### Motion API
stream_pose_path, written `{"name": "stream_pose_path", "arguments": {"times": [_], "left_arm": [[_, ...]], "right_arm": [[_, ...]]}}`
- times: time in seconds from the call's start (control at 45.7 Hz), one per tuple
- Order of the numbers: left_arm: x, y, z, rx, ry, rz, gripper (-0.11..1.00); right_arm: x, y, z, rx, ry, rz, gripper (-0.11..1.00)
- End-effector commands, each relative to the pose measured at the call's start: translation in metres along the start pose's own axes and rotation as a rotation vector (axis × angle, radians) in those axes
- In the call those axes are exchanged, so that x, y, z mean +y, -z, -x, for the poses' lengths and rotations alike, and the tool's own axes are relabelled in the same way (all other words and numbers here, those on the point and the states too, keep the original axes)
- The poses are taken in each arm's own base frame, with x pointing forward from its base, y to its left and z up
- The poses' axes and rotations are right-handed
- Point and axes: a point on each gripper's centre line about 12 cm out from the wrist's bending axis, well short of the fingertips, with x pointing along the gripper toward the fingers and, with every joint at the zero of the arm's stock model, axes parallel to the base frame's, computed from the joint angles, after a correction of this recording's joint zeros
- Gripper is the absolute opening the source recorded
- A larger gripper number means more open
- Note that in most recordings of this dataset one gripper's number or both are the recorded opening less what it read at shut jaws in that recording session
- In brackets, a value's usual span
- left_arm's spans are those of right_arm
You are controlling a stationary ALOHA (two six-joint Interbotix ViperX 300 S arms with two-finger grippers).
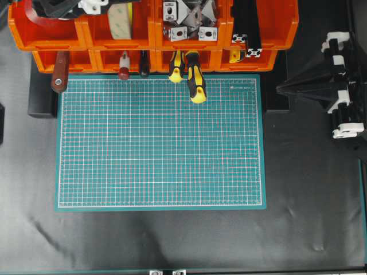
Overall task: Pick foam from container rack with left arm.
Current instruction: 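Grasp the black tape roll with the left gripper and lift it out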
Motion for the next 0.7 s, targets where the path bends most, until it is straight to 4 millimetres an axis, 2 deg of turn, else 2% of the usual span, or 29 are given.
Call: {"name": "stream_pose_path", "arguments": {"times": [0.0,0.066,0.241,0.394,0.547,0.678], "left_arm": [[-0.010,-0.006,0.010,-0.036,0.061,-0.012,0.36],[-0.012,-0.008,0.013,-0.054,0.096,-0.018,0.27],[-0.031,-0.008,0.027,-0.104,0.229,-0.077,0.27],[-0.056,0.002,0.048,-0.133,0.330,-0.284,0.27],[-0.079,0.032,0.066,-0.103,0.420,-0.516,0.26],[-0.092,0.072,0.071,-0.034,0.489,-0.710,0.26]], "right_arm": [[0.001,-0.005,-0.001,-0.017,-0.003,-0.003,0.00],[0.001,-0.006,-0.001,-0.018,-0.003,-0.004,0.00],[0.001,-0.006,-0.001,-0.020,-0.003,-0.004,-0.01],[0.001,-0.006,-0.001,-0.023,-0.003,-0.004,0.00],[0.001,-0.006,-0.001,-0.024,-0.003,-0.004,-0.01],[0.001,-0.006,-0.001,-0.023,-0.003,-0.004,0.00]]}}
